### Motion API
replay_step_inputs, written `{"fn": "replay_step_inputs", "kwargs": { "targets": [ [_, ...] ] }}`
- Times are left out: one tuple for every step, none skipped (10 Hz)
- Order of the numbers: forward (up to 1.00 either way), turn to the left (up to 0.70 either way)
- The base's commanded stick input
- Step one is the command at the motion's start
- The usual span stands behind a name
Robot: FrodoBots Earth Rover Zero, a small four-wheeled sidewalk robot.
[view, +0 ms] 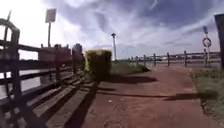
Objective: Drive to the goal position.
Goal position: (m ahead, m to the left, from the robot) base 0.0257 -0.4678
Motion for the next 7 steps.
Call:
{"fn": "replay_step_inputs", "kwargs": {
  "targets": [
    [0.85, -0.04],
    [0.85, -0.04],
    [0.85, -0.04],
    [0.85, -0.04],
    [0.85, -0.04],
    [0.85, -0.04],
    [0.85, -0.04]
  ]
}}
